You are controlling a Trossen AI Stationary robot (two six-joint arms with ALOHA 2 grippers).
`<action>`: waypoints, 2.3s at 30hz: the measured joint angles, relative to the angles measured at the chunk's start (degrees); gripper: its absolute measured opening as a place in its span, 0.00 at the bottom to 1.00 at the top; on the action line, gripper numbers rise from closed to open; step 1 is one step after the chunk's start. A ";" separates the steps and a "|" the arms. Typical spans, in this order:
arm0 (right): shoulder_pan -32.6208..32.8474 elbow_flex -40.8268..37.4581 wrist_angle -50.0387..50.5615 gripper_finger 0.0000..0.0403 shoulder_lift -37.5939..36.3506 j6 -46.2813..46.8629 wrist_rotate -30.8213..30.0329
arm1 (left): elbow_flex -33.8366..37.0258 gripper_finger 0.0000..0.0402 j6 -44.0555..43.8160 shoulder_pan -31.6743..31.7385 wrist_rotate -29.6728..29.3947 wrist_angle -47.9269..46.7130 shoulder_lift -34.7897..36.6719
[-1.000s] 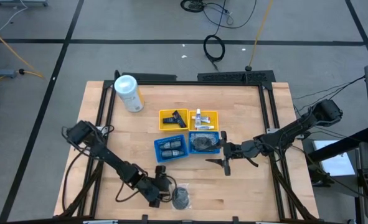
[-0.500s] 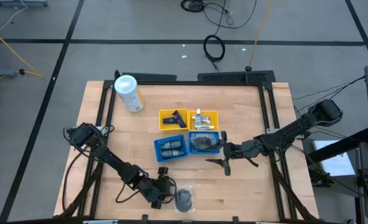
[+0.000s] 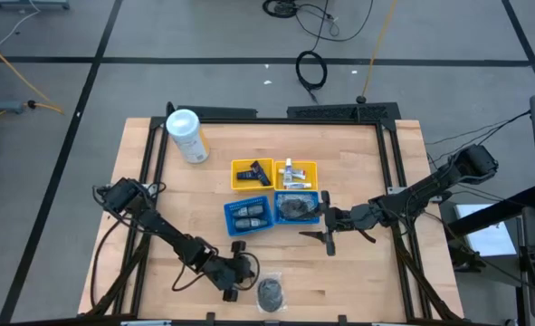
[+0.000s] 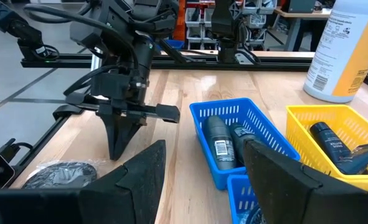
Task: Pick & Place Travel size toiletries
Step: Put the hairbrush into the right blue bin
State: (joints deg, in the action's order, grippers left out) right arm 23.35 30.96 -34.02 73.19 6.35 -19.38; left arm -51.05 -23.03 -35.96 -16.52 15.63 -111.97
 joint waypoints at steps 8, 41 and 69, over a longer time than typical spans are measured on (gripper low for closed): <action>1.07 0.00 -0.06 0.52 0.34 2.36 5.05 | 0.09 0.00 -1.07 0.04 1.86 1.50 0.67; 18.82 22.59 9.03 0.52 37.35 -0.05 -10.11 | -0.04 0.05 -4.54 0.48 5.01 4.28 0.93; 18.62 22.99 7.10 0.52 40.82 4.19 -10.63 | -0.07 0.05 -5.81 0.19 6.19 7.20 0.93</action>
State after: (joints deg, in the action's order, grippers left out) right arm 41.98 53.95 -26.92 114.01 10.54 -30.00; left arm -51.11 -28.84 -35.77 -10.33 22.83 -111.04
